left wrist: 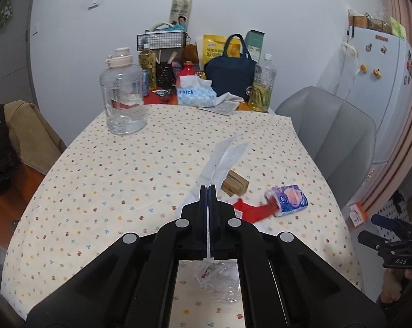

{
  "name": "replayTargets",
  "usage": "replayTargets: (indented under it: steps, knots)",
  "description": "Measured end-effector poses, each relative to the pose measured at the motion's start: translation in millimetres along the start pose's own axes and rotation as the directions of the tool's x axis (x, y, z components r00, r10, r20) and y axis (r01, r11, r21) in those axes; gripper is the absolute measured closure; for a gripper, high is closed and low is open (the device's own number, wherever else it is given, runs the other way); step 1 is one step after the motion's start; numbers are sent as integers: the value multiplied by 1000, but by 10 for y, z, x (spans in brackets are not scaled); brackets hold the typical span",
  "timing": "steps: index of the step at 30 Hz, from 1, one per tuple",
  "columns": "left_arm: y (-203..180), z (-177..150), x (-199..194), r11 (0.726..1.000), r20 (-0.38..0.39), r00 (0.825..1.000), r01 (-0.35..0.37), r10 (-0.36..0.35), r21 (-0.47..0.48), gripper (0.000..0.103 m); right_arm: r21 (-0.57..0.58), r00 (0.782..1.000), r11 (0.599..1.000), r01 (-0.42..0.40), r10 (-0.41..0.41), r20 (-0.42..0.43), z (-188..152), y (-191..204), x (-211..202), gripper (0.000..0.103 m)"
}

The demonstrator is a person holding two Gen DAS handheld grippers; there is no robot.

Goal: Collect trash
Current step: 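Grasp the blue-and-pink wrapped packet with the right tool and lift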

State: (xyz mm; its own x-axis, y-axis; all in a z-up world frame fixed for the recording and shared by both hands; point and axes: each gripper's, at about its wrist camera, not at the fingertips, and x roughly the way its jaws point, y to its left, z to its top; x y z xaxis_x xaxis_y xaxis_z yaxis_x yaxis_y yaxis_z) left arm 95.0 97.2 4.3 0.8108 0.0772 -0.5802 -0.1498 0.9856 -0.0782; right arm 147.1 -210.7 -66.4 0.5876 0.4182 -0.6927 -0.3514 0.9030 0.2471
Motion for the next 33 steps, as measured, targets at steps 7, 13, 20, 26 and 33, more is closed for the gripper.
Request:
replayTargets:
  steps: [7,13,20,26,33]
  knots:
    - [245,-56,-62,997,5,999,-32,32,-64,101,-84,999,996,-21,18,-27,214,291,310,13]
    - [388,-139,-90,993,-4,998,-58,58,-105,101,-147,994,989,-23,7,-106,360,437,831,14]
    - [575,-229,-58,985,-20,996,-86,84,-151,101,-139,982,990,-17,-10,-190,422,453,1317,12]
    - [642,-274,-18,981,-33,996,-90,85,-170,101,-171,980,985,1,-36,-198,483,534,1496,8]
    - [676,-311,67,978,-47,995,-99,92,-186,101,-221,974,975,20,-69,-217,533,578,1546,36]
